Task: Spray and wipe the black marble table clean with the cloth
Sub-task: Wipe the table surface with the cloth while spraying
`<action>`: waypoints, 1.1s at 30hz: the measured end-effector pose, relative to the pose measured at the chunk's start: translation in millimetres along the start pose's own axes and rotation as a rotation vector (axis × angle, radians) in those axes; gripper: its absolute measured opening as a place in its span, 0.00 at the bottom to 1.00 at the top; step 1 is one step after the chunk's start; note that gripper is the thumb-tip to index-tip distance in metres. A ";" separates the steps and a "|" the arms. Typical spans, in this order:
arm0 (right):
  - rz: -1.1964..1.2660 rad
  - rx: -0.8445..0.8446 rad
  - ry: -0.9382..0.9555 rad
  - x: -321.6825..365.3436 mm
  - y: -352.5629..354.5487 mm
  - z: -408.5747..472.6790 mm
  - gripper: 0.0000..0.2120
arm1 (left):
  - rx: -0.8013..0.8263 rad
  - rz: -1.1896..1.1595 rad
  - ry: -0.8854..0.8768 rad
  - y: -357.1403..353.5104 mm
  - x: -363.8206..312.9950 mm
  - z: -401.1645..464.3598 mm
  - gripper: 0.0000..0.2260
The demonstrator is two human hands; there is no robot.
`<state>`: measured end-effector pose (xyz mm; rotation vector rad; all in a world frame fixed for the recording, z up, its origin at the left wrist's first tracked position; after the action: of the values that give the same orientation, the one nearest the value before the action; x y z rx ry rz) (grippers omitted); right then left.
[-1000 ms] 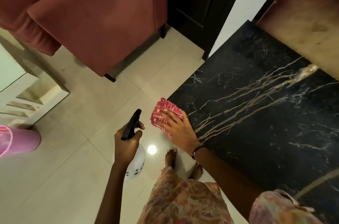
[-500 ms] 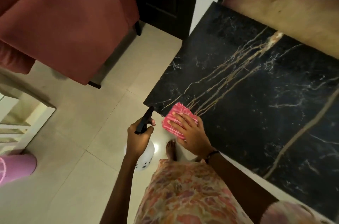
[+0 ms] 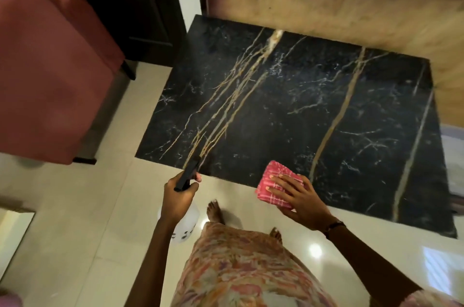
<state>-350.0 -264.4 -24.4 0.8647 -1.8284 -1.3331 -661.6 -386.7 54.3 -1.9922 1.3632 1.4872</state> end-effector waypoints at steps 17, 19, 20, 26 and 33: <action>0.258 -0.089 -0.412 -32.3 24.2 -12.9 0.34 | -0.032 -0.072 -0.027 -99.9 -30.5 -82.2 0.06; 0.250 -0.022 -0.249 -3.3 25.7 0.9 0.33 | -0.060 -0.085 -0.024 -97.0 -33.2 -83.9 0.06; 0.238 0.018 -0.176 6.5 24.3 5.2 0.32 | -0.072 -0.089 -0.020 -94.2 -34.1 -83.4 0.07; 0.093 0.132 0.067 -1.3 27.2 27.4 0.34 | -0.103 -0.084 -0.009 -64.4 -34.2 -64.3 0.07; 0.235 0.030 -0.316 21.0 58.3 96.7 0.36 | -0.102 -0.174 0.007 -21.7 -48.4 -15.2 0.05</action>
<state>-448.9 -220.0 13.6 0.4524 -2.1209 -1.3506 -635.7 -362.2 96.5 -2.1192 1.1043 1.4976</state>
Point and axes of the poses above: each hand's wrist, its own z-axis towards the middle knuckle, its own y-axis out of the back of the hand, x = y × z, the point moved 2 cm from there along z, towards the middle knuckle, and after that the axes turned 2 degrees about -x, right-handed, at the moved point
